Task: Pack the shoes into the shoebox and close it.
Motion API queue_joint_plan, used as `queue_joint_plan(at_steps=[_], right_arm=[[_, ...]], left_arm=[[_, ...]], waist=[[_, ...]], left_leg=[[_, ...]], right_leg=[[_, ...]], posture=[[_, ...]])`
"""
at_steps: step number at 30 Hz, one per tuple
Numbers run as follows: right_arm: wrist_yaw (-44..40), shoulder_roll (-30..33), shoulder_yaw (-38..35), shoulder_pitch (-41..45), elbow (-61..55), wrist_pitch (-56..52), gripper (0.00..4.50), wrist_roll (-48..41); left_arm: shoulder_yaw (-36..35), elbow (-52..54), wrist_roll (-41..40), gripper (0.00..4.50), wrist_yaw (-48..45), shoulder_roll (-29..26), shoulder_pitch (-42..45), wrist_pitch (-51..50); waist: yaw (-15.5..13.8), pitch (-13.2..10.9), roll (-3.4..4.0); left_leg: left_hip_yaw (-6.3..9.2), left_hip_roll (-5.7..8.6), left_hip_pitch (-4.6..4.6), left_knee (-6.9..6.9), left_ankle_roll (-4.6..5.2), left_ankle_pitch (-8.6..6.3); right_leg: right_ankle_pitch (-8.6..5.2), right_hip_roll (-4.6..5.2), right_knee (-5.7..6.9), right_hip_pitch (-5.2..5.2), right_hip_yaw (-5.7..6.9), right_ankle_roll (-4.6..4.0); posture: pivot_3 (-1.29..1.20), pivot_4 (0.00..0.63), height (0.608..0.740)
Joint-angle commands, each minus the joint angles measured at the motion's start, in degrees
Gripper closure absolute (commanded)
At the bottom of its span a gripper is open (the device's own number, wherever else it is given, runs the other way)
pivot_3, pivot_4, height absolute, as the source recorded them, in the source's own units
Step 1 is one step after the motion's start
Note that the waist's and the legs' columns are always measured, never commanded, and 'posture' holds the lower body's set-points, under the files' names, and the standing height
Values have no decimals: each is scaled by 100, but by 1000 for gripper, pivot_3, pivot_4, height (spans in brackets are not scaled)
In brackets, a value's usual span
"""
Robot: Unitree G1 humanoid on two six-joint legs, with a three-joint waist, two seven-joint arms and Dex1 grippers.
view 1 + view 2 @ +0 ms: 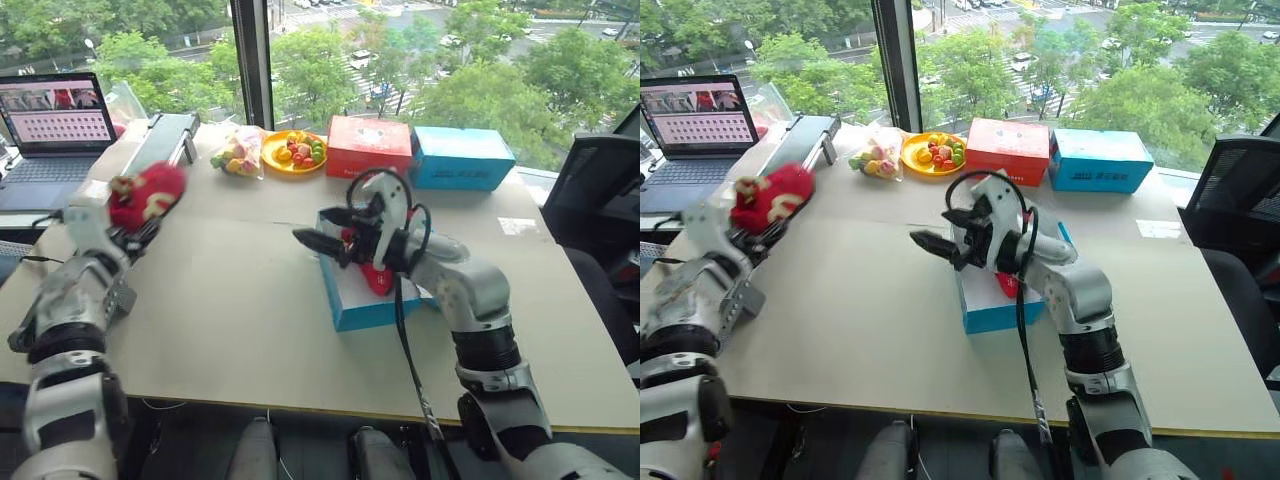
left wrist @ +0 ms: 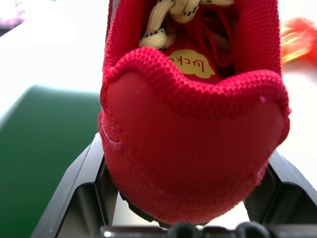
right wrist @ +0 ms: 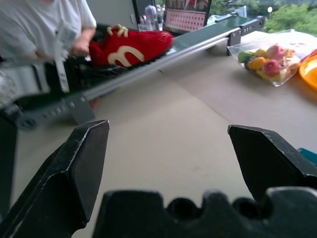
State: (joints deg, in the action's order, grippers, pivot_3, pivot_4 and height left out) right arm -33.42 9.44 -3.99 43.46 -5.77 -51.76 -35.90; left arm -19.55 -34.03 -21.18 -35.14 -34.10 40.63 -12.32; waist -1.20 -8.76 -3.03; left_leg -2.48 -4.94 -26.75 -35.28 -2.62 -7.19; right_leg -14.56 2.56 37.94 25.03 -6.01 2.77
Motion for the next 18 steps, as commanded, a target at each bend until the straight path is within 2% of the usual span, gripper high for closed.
queue_joint_plan(at_steps=[1,5,8,12,18], right_arm=[[790,-309,-1171,514,-38,-994,0,-1462],[1478,-465,-1625,693,153,-1365,0,-1985],[1694,-298,-1554,596,231,-1362,0,-1810],[1622,20,-1361,434,233,-1201,0,-1576],[1704,230,-1571,464,408,-932,0,-1552]], left_arm=[[230,2109,-668,1680,140,366,-168,-928],[640,3314,-1037,1680,424,871,-244,-1738],[882,3896,-1241,1680,742,1285,-150,-2209],[1059,4346,-1433,1680,890,1569,-173,-2600],[1193,4540,-1598,1680,1045,1884,-265,-2879]], waist=[[67,1,0],[207,3,3],[255,2,4],[308,2,4],[367,2,5]], left_leg=[[1,0,2,0,0,0],[6,1,35,32,3,-1],[13,3,36,29,5,1],[22,6,36,18,8,3],[29,10,37,18,10,4]], right_leg=[[0,-1,0,0,0,0],[-3,-3,4,-11,0,-5],[-6,-6,5,-11,0,-8],[-6,-6,5,-18,0,-7],[-7,-5,2,-24,0,-6]], posture=[[0,150,740],[0,150,740],[0,150,740],[0,150,740],[0,150,740]])
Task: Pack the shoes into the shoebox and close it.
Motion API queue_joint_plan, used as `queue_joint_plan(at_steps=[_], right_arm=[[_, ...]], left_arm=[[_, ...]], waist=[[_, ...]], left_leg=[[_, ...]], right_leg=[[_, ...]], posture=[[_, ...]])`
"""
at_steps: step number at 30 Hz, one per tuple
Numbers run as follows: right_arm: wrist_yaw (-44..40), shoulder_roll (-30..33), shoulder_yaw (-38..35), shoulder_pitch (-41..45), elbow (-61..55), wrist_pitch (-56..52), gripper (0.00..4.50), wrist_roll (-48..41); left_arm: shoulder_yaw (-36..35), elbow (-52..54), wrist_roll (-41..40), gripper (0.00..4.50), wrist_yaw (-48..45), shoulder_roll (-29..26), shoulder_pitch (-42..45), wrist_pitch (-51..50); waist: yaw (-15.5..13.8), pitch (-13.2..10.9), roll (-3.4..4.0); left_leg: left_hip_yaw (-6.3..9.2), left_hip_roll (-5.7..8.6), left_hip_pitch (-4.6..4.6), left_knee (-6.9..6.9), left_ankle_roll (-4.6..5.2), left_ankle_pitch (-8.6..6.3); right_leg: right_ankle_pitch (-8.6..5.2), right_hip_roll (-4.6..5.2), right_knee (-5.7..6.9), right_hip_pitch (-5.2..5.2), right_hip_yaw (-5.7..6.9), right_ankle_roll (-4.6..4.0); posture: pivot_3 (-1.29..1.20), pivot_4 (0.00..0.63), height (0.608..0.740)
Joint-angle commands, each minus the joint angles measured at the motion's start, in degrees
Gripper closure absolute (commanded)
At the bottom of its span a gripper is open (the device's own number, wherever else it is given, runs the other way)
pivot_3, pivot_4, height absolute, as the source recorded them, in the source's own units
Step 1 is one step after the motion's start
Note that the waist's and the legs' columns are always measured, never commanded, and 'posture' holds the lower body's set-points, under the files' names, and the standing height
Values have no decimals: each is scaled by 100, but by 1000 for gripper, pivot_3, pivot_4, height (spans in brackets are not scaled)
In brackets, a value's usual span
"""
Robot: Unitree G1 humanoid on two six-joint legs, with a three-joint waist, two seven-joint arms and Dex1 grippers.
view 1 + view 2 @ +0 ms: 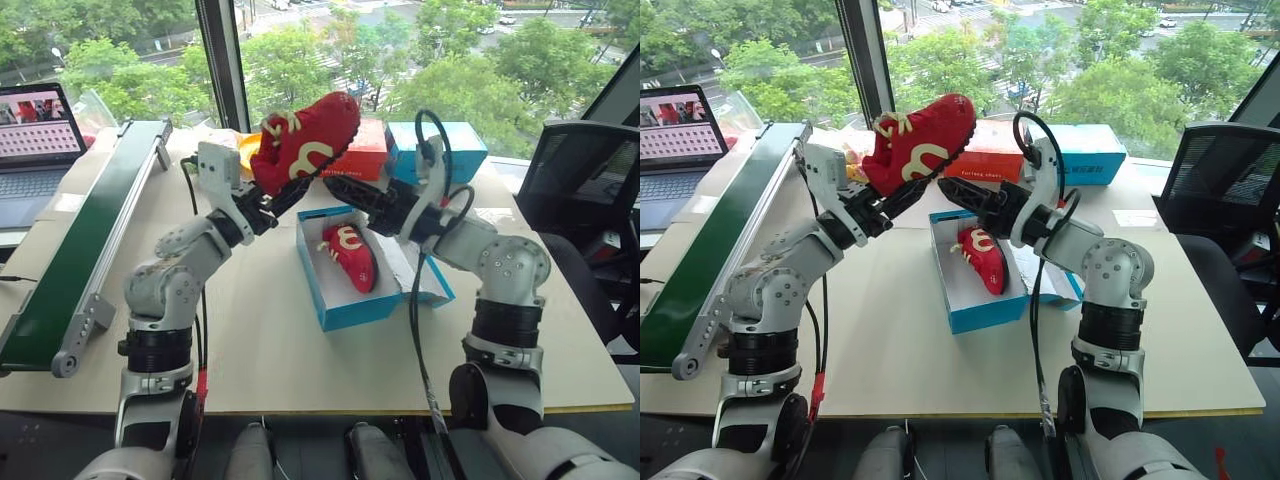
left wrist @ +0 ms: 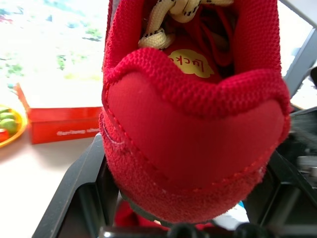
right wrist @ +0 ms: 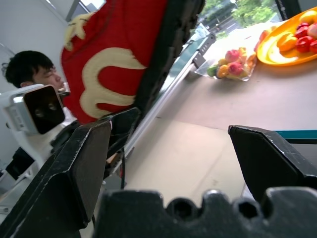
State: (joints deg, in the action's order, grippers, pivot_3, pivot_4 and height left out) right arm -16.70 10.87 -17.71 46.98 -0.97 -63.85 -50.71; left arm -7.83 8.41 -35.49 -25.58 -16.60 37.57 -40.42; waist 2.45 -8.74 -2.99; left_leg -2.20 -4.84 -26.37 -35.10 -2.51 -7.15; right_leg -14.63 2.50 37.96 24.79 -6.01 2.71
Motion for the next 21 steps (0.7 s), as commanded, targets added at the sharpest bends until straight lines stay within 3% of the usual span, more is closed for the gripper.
queue_joint_plan(at_steps=[1,8,14,17,21], right_arm=[[47,95,-226,130,-61,308,0,-83],[256,9,-692,331,-80,372,0,-619],[436,-128,-641,384,-44,377,0,-806],[471,-190,-537,371,-49,371,738,-836],[507,-263,-450,382,-15,409,2124,-819]], left_arm=[[39,307,-187,1680,114,178,26,-100],[162,395,-137,1680,106,263,-151,-103],[275,450,-91,1680,94,294,-154,-81],[246,462,-141,1683,184,356,-106,-93],[299,603,-209,1683,188,381,-105,-186]], waist=[[3,0,1],[1,-2,3],[2,-3,4],[1,-3,5],[3,-3,5]], left_leg=[[1,0,0,0,0,0],[4,1,0,2,1,0],[10,1,4,1,1,0],[10,1,4,3,1,0],[12,1,4,3,1,0]], right_leg=[[0,0,0,0,0,0],[0,-1,-2,0,0,0],[0,-1,-9,-11,5,0],[0,-1,-11,-11,5,0],[0,-1,-13,-13,6,0]], posture=[[0,150,740],[0,150,740],[0,150,740],[0,150,740],[0,150,740]])
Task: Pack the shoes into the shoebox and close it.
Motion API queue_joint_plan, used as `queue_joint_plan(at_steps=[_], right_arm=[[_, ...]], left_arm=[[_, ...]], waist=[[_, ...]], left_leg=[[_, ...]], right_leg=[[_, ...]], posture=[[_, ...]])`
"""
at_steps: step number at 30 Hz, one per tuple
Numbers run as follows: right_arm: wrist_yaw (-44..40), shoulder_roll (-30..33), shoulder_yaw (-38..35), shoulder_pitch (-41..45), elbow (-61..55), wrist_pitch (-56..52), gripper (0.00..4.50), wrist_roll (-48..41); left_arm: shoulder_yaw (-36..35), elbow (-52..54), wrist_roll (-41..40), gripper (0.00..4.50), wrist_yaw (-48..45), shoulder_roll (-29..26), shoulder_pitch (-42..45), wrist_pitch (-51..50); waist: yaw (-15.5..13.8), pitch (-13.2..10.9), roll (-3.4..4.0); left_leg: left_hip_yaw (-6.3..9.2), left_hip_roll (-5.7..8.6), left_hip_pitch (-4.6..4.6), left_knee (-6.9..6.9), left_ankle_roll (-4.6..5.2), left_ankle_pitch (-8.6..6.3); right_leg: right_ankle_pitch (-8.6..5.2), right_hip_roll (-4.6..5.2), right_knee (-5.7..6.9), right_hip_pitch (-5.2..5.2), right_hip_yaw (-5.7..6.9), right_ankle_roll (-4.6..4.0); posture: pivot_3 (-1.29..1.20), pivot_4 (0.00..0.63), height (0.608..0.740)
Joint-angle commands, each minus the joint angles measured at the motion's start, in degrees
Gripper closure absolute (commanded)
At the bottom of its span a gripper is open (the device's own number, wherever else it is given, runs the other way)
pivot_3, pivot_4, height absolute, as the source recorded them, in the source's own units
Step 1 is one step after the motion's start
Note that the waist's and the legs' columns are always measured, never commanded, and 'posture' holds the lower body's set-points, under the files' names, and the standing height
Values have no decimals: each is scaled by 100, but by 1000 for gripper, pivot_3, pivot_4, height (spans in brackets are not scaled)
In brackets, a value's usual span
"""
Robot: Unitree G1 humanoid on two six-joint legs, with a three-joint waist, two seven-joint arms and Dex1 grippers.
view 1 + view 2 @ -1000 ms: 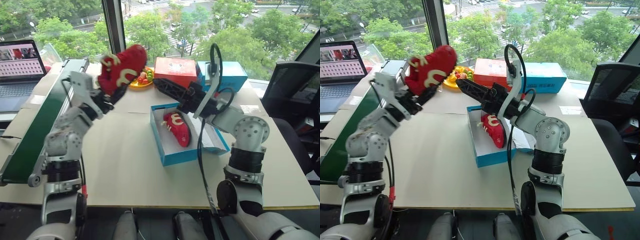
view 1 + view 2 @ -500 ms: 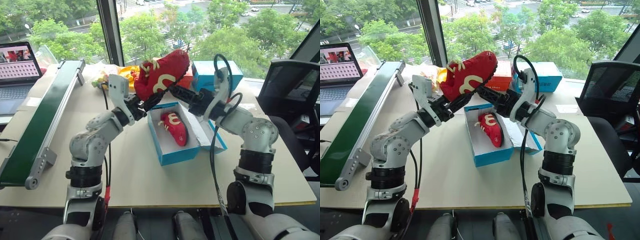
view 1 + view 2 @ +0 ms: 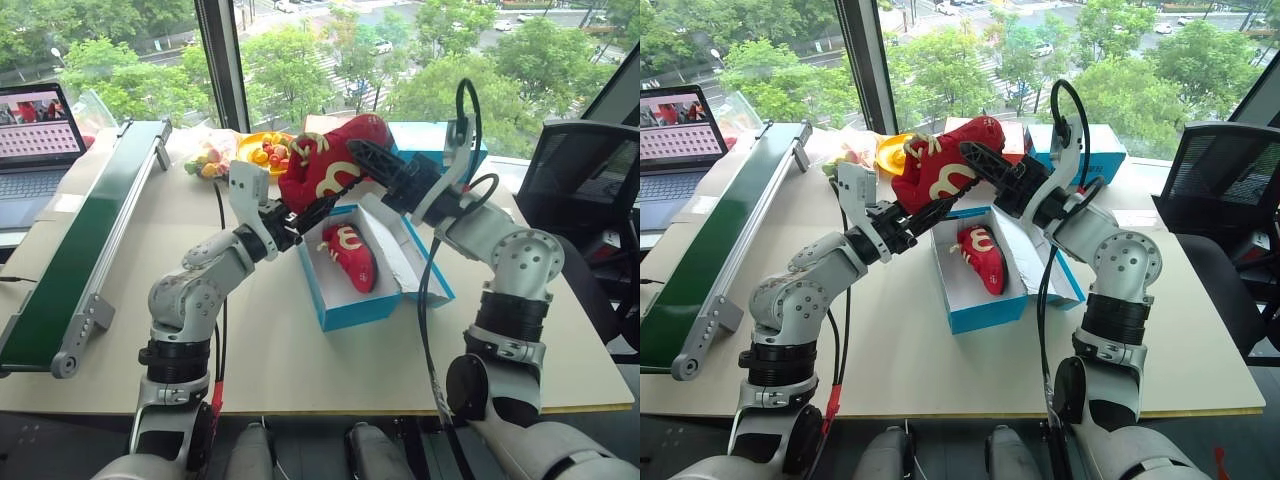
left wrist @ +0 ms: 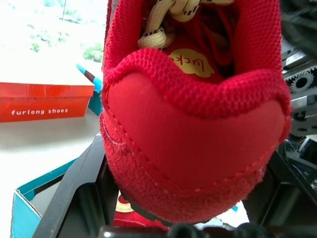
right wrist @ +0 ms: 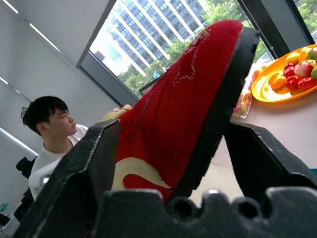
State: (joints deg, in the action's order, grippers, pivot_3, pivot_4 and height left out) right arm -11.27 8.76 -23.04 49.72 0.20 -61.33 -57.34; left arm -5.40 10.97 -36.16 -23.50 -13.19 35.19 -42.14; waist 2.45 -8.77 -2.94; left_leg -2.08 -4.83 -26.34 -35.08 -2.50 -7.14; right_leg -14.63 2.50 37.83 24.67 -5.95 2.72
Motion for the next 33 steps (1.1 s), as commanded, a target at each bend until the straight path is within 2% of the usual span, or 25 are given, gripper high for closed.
queue_joint_plan(at_steps=[1,4,6,7,8,9,14,18,21,26,30,33], right_arm=[[-22,-55,88,116,-122,173,2479,-144],[4,-54,83,134,-105,219,3440,-145],[41,-30,63,160,-85,252,4084,-127],[55,5,61,170,-84,260,4209,-106],[54,174,104,199,-133,255,4221,15],[31,426,125,276,-184,230,4222,125],[-283,1310,485,585,-166,272,4224,535],[-977,2213,1400,678,-200,169,4234,1230],[-1392,2559,1935,616,-169,114,4234,1515],[-1597,2490,2196,335,-59,-64,4234,1680],[-1839,2263,2134,19,-52,-209,4234,1515],[-2078,2264,2487,-366,37,-24,4234,1836]], left_arm=[[59,362,-134,1683,-18,24,107,-35],[18,358,-120,1683,6,-22,35,-84],[-87,343,-160,792,-1,-64,-28,-85],[-140,352,-193,531,-40,-110,-66,-83],[-131,402,-141,133,-228,-340,-172,-68],[-184,413,-103,0,-428,-656,-317,-107],[-86,232,496,0,-1011,-1907,-872,224],[130,173,987,0,-1710,-2684,-1403,784],[200,69,1162,0,-1880,-2836,-1433,1025],[183,174,1155,0,-1937,-2712,-1440,1083],[169,184,1134,0,-1840,-2582,-1507,975],[179,162,1181,0,-1800,-2516,-1501,981]], waist=[[2,0,0],[2,0,1],[6,-1,1],[4,-1,1],[5,-1,2],[18,-2,3],[11,-15,25],[13,-16,26],[-15,-17,27],[-38,-17,27],[-46,-17,27],[-42,-17,26]], left_leg=[[0,0,0,0,0,0],[3,0,0,0,0,0],[3,0,0,0,0,0],[4,0,0,0,0,0],[4,0,0,1,0,0],[5,0,0,2,0,0],[4,-1,0,14,0,0],[4,-2,0,24,0,-1],[3,-3,-1,31,0,-1],[4,-4,-3,24,0,-1],[5,-4,-3,24,0,-1],[7,-4,-3,23,0,-1]], right_leg=[[0,0,0,0,0,0],[0,0,-1,-2,3,0],[0,0,-2,-2,4,0],[0,0,-4,-3,4,0],[0,0,-4,-3,5,0],[0,0,-6,-4,6,0],[-3,1,-17,-1,9,-4],[-5,2,-28,-2,12,-8],[-11,5,-33,1,18,-19],[-12,6,-30,-3,22,-20],[-13,5,-30,-4,24,-19],[-13,4,-28,-5,26,-18]], posture=[[0,150,740],[0,150,740],[0,150,740],[0,150,740],[0,150,740],[0,150,740],[0,150,740],[0,150,740],[0,150,740],[0,150,740],[0,150,740],[0,150,740]])
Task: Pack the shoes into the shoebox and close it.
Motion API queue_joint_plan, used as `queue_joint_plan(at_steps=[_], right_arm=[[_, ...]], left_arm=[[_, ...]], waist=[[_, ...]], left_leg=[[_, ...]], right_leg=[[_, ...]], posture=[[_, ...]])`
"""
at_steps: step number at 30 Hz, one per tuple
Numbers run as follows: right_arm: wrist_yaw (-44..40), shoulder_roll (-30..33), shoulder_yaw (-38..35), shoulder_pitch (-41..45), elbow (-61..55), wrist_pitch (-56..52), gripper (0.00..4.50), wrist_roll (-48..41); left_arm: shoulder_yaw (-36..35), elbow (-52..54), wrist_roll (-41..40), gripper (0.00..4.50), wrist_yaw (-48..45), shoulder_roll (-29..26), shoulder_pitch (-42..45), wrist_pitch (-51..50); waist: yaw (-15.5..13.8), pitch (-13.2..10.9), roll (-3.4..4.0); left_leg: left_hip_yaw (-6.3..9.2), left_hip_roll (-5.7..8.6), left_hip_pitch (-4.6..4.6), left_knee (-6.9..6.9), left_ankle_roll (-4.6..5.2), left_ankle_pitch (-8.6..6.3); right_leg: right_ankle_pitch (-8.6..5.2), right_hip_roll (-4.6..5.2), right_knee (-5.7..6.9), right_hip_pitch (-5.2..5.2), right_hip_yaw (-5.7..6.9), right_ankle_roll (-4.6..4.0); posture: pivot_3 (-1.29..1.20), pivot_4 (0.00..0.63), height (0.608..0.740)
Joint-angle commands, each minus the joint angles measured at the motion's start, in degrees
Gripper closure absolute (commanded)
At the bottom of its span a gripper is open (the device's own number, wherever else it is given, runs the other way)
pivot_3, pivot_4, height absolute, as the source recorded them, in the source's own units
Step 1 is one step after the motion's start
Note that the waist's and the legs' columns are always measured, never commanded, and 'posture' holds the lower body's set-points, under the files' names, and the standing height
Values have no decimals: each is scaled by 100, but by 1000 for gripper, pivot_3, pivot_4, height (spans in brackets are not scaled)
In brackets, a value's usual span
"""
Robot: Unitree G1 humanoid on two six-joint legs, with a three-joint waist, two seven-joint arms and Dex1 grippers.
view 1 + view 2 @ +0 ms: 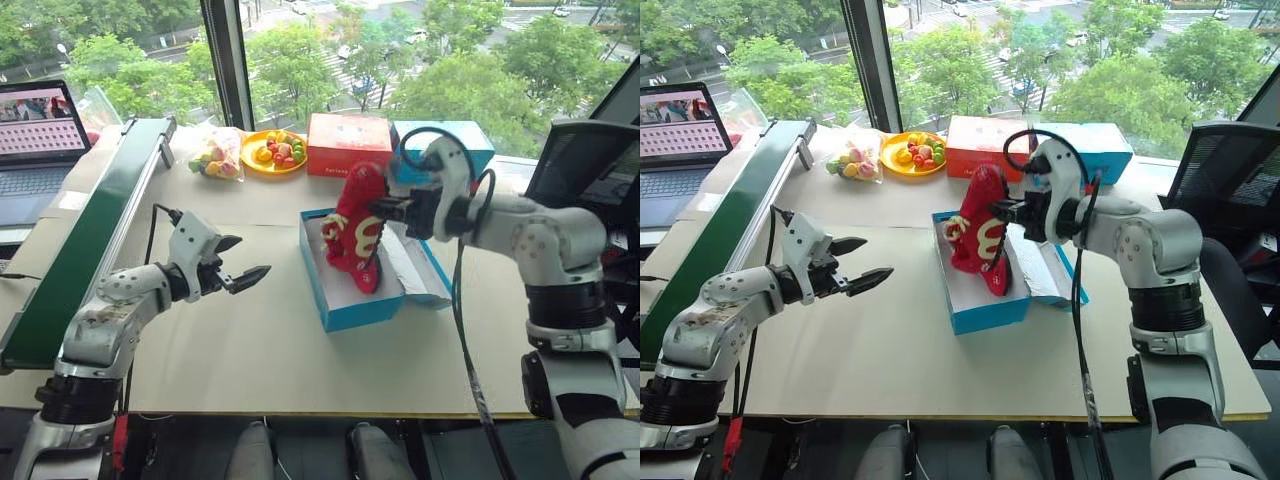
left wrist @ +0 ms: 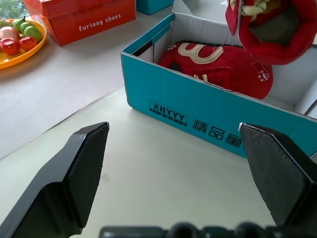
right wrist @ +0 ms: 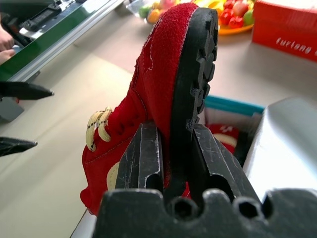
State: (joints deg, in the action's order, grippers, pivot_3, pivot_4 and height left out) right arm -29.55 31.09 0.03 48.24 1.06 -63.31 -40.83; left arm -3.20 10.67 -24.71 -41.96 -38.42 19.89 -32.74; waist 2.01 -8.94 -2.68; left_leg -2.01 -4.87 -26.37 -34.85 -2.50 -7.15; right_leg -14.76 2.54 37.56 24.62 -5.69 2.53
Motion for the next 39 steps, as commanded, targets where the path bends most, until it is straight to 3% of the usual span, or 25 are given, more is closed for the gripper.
queue_joint_plan(at_steps=[1,9,16,20,21,26,30,31,35,39], right_arm=[[-332,62,307,-286,-41,225,4234,294],[-826,-57,639,-215,193,454,4234,706],[-1734,-328,2148,77,981,1780,4234,2042],[-1917,-748,2478,128,1760,2539,4234,2616],[-1935,-844,2517,149,1985,2706,3232,2760],[-1118,-1633,2127,640,3691,3896,1631,3406],[-342,-1850,1552,1052,4089,4581,225,3544],[-371,-1804,1360,1071,3789,4447,19,3420],[-679,-1667,742,930,2448,3449,19,2786],[-1236,-717,-48,221,-466,1080,19,1192]], left_arm=[[-57,213,14,0,48,28,30,24],[-28,424,23,0,-209,-291,-252,-119],[-29,711,-105,0,-621,-689,-307,-290],[-10,862,-173,0,-775,-799,-309,-425],[-10,908,-187,0,-800,-817,-323,-456],[-23,1149,-272,0,-762,-802,-324,-649],[85,1206,-325,0,-819,-765,-210,-695],[121,1199,-339,0,-884,-778,-152,-691],[209,1103,-322,0,-1103,-838,21,-636],[477,667,-231,0,-1533,-831,524,-473]], waist=[[4,0,0],[42,-1,2],[48,-1,2],[74,5,-7],[83,6,-8],[86,5,-8],[58,2,-4],[41,2,-4],[21,0,-2],[-111,-4,4]], left_leg=[[0,0,0,-1,0,0],[3,0,1,-2,0,0],[3,0,3,-4,0,0],[3,-3,17,-2,-1,0],[3,-4,25,-1,-1,-1],[3,-4,46,-1,-2,0],[3,-4,40,-1,-2,0],[4,-3,37,-1,-2,0],[8,-3,26,2,-2,0],[17,-3,14,5,-2,-1]], right_leg=[[0,0,0,0,0,0],[0,-1,4,0,1,1],[-1,-1,5,0,4,1],[-1,-4,4,-10,5,-1],[-2,-4,4,-18,6,-2],[-5,-4,15,-31,7,-7],[-5,-3,16,-27,7,-7],[-5,-3,16,-25,7,-7],[-6,-3,10,-23,14,-6],[-10,-3,11,-16,22,-7]], posture=[[0,150,740],[0,150,740],[0,150,740],[0,150,740],[0,150,740],[0,150,740],[0,150,740],[0,150,740],[0,150,740],[0,150,740]])
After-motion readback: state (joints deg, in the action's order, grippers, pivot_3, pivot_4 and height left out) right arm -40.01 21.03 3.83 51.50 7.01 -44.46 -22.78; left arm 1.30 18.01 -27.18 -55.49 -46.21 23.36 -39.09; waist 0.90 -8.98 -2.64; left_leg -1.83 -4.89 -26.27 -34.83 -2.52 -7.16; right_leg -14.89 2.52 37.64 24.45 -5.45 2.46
